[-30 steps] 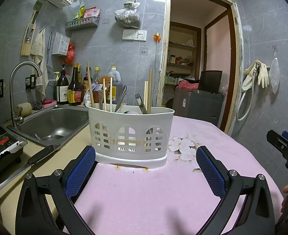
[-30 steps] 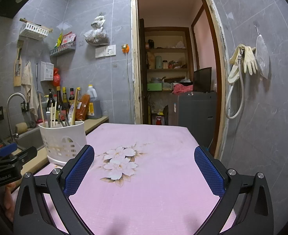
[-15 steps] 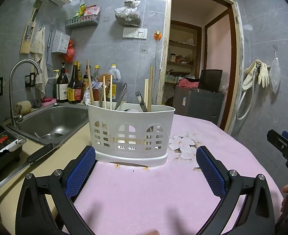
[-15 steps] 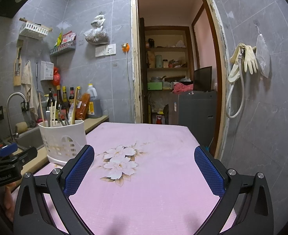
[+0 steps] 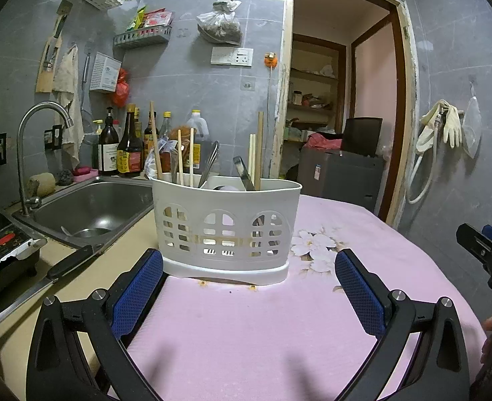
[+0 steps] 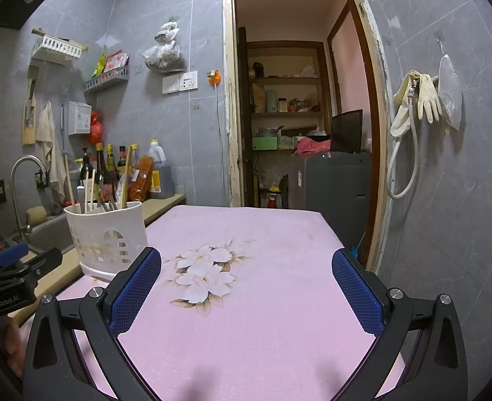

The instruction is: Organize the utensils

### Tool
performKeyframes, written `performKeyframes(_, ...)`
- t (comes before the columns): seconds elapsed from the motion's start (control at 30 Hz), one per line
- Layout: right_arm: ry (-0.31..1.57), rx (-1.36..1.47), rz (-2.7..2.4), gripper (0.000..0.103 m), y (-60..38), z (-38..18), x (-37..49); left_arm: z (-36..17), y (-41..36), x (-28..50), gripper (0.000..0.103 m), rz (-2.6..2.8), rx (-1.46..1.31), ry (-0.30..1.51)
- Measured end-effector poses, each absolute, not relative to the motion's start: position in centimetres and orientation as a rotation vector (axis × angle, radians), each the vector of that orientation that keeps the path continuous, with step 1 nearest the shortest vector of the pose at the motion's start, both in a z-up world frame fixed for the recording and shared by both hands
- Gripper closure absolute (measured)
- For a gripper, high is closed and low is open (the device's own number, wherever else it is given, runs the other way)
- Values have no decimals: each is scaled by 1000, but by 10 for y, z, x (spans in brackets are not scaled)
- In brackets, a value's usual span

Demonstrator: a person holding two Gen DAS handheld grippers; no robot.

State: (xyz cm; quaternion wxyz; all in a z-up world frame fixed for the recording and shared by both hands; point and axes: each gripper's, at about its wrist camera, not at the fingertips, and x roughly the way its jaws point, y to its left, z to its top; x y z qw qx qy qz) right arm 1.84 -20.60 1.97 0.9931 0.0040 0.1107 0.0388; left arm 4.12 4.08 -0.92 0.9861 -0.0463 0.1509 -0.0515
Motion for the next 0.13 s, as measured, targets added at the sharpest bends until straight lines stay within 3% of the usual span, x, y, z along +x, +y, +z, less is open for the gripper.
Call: performKeyframes(0.13,227,11,80,0,-206,17,19,-10,40,41,2,-110,-83,304)
